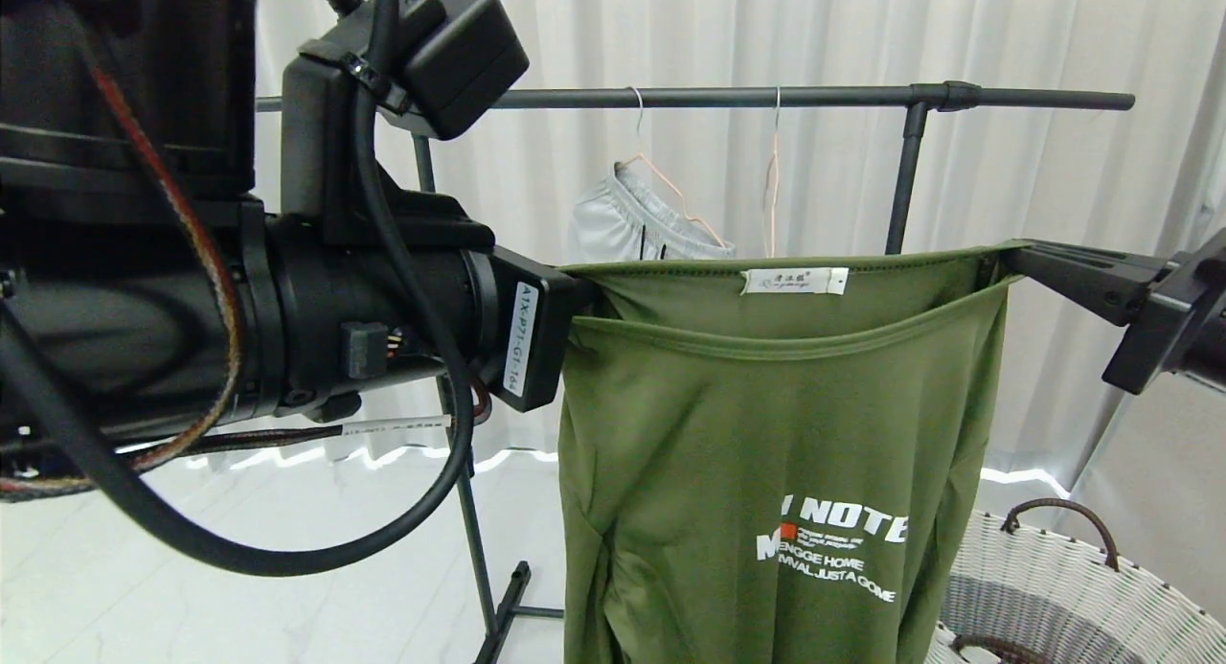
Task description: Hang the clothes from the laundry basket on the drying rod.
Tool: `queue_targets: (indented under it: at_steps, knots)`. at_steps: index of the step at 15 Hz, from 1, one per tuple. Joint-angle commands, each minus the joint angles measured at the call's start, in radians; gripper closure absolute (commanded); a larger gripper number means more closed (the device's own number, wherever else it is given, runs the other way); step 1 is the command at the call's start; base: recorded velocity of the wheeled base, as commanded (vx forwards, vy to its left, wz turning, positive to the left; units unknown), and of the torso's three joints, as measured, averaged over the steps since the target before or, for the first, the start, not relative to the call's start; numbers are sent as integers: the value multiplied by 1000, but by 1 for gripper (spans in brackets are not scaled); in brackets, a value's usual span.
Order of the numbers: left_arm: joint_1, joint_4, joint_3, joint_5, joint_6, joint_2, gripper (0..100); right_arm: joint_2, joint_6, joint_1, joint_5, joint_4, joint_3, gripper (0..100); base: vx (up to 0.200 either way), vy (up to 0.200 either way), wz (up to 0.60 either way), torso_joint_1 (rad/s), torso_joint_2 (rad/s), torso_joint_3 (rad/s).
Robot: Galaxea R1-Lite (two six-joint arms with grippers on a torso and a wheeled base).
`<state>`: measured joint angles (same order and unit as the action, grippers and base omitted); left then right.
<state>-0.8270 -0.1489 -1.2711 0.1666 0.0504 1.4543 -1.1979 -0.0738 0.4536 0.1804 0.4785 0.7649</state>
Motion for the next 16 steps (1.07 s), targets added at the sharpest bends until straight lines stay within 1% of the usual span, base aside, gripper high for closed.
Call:
queue_targets:
  at_steps: [1, 6, 16]
  knots:
    - [-1, 0, -2, 1, 0, 5, 100, 1, -1, 2, 1, 2, -3, 100, 0, 0, 0, 0, 0, 0]
    - [-1, 0, 33, -1, -3, 1, 100, -12, 0, 5, 1, 2, -13, 100, 0, 0, 0, 0, 0, 0]
    - [-1, 0, 33, -1, -1, 9, 100, -2, -3, 39, 1, -1, -35, 100, 0, 0, 0, 0, 0, 0]
